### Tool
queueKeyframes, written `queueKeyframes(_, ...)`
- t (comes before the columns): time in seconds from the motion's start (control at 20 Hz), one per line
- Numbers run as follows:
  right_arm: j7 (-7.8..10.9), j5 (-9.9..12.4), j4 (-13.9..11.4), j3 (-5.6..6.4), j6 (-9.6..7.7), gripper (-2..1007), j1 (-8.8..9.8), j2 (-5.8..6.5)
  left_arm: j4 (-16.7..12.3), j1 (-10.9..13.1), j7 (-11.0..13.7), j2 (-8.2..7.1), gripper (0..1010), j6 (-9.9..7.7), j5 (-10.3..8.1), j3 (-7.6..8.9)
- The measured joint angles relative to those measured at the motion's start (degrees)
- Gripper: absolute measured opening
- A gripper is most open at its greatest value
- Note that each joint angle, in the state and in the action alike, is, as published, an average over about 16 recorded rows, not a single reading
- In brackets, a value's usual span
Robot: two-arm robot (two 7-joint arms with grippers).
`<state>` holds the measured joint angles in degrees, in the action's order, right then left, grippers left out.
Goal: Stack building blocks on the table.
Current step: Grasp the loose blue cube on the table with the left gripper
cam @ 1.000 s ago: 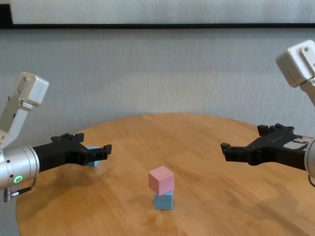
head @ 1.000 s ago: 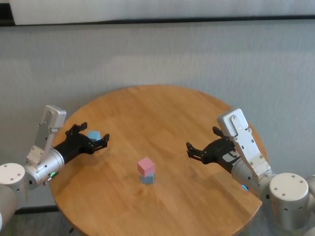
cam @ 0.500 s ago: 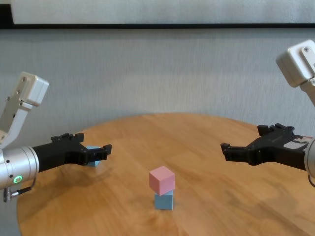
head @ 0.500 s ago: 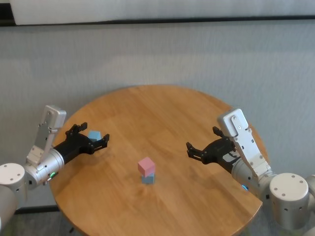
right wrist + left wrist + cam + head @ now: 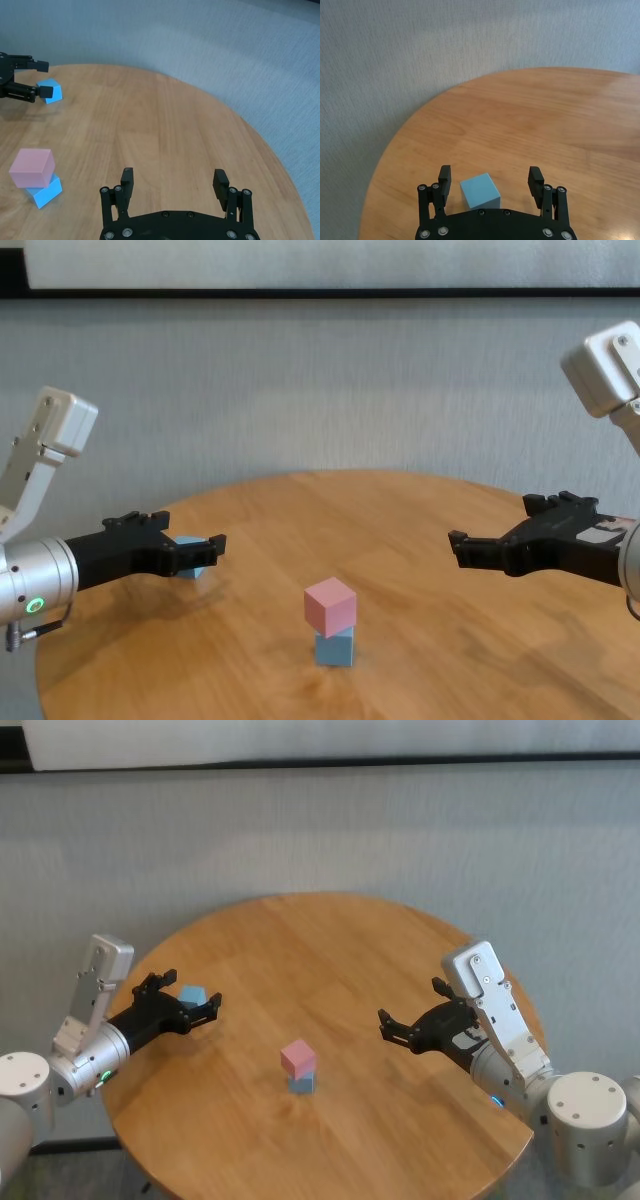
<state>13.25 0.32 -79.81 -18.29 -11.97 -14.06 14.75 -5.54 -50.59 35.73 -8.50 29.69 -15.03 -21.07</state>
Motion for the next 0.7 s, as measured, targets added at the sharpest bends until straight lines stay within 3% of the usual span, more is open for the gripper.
queueKeyframes(0.7,0.0,0.0,0.0,0.0,0.0,1005,0.0,0.0,-0.6,0.3,-0.1,-0.11,1000,-0.27,0.14,0.14)
